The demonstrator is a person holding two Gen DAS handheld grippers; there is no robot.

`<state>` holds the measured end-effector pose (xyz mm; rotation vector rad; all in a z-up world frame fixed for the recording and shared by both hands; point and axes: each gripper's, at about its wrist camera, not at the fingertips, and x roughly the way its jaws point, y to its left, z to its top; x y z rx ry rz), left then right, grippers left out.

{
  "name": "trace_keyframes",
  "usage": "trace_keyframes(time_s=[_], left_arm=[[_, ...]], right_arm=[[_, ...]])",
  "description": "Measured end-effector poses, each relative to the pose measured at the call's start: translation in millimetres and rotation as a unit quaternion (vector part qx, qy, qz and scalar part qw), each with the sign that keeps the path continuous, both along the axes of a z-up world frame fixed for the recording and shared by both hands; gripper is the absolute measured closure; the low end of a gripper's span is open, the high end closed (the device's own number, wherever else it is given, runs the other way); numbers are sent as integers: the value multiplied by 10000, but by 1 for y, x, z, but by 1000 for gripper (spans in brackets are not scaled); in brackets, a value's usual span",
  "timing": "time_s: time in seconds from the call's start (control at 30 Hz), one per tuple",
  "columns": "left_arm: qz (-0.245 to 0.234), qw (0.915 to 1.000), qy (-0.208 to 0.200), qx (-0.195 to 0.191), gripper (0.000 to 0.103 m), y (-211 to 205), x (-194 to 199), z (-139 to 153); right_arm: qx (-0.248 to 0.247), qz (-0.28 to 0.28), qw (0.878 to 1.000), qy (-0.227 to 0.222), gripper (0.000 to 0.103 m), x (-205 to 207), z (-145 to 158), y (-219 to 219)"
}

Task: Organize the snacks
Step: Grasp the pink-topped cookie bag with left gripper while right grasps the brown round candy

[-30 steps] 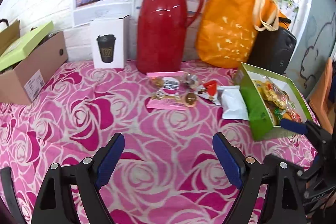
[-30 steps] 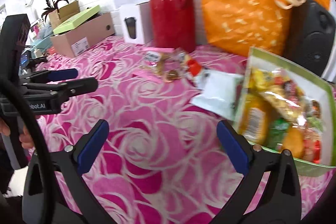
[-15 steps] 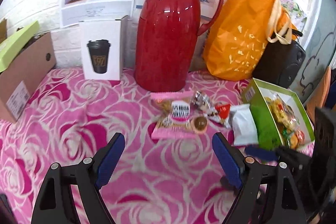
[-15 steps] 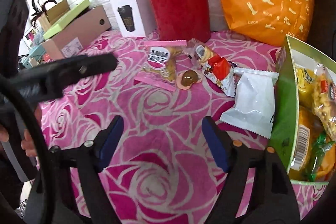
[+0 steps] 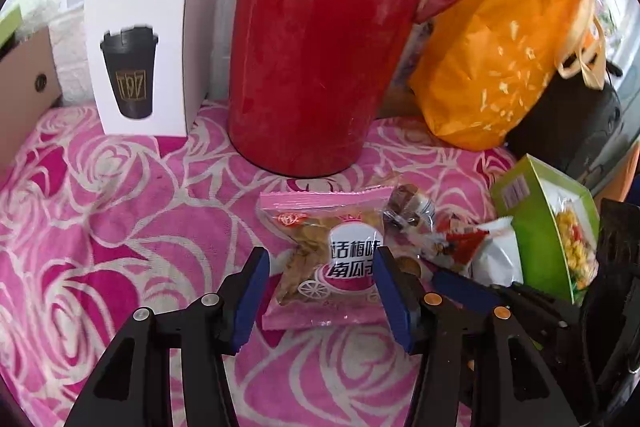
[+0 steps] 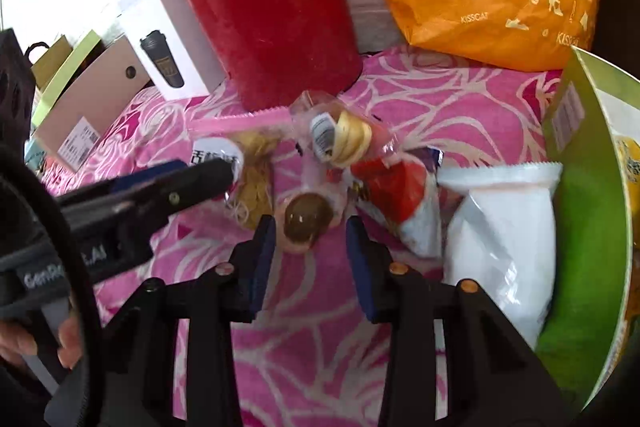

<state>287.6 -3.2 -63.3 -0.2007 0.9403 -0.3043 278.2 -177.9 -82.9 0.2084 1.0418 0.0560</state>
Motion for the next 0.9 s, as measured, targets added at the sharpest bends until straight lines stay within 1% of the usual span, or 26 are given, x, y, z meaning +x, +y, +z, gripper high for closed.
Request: trace_keyframes(time_s=[0.07,0.1,0.13,0.17,0.27,0.3,0.4,0.53,0.67,0.73,0.83,0.9], left_arm=[[13,9997,79,-215,47,5,3,-5],[-11,9995,107,-296,50,6,3,-7],[-40,9993,131,-352,54,7,3,-7],[-104,9990,154,-395,62,7,3,-8],[-242,9995,97,-177,70,2,-3,-4],[-272,9995,89,-135,71,2,-7,-2],[-407,9991,118,-79,72,-1,-19,1],[-696,9974,184,74,72,-8,-46,2],[-1001,9944,303,178,72,-13,-76,7],[-1179,9922,353,190,72,-16,-99,8],[-1386,9894,408,176,69,-23,-130,4],[-1367,9898,367,176,64,-25,-143,4]], right_arm=[[-126,22,9999,-46,64,4,-3,5],[-186,44,9998,-40,64,6,-6,6],[-237,55,9997,-38,66,6,-10,7],[-313,55,9995,-65,69,5,-11,7],[-215,134,9997,-39,70,0,-8,4],[-183,173,9997,-15,70,-4,-7,3],[-176,294,9994,72,70,-20,-4,3],[-143,440,9985,280,70,-44,1,2],[-144,659,9971,346,70,-81,13,5],[-174,772,9962,358,70,-102,17,6],[-256,787,9959,376,70,-133,21,1],[-125,675,9968,419,69,-153,21,-7]])
